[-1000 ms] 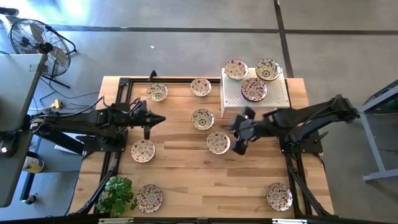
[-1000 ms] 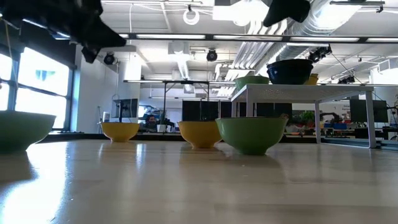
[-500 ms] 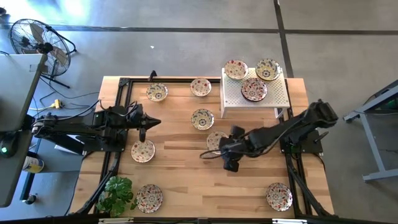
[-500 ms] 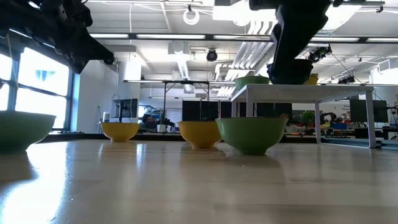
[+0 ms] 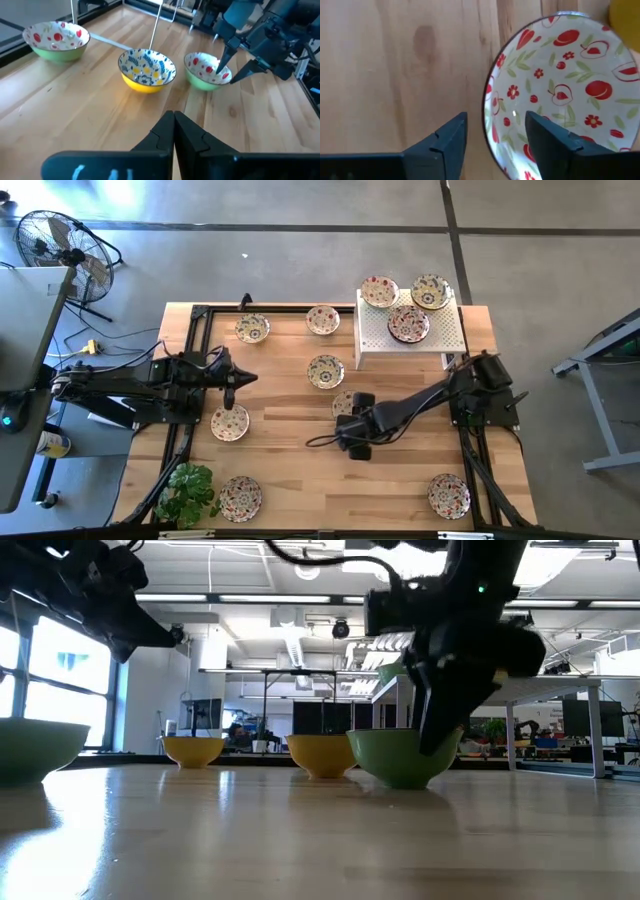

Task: Pick & Place Mini bowls
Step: Stack the green patterned bowl on top of the green bowl on the shelf

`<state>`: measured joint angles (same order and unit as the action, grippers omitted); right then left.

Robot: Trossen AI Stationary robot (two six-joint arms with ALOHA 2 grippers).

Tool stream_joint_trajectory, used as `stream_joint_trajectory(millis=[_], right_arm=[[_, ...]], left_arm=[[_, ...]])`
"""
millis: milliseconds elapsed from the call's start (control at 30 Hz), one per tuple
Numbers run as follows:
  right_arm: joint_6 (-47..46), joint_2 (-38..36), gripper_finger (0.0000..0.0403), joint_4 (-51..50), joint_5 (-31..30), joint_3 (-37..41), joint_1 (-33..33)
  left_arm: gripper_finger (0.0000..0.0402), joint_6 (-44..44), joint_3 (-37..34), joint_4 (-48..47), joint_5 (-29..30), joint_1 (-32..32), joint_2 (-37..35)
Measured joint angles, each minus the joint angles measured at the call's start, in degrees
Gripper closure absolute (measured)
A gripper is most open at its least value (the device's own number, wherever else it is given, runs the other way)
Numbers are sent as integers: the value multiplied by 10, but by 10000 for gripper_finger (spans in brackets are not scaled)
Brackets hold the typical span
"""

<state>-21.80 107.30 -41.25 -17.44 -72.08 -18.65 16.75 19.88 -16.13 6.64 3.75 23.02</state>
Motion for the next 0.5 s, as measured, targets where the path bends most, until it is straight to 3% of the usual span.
stream_joint_trajectory(millis=[500], right_arm=[[24,29,381,64,-4,0,10]], left_arm=[[401,-6,0,-6,-17,0,0]])
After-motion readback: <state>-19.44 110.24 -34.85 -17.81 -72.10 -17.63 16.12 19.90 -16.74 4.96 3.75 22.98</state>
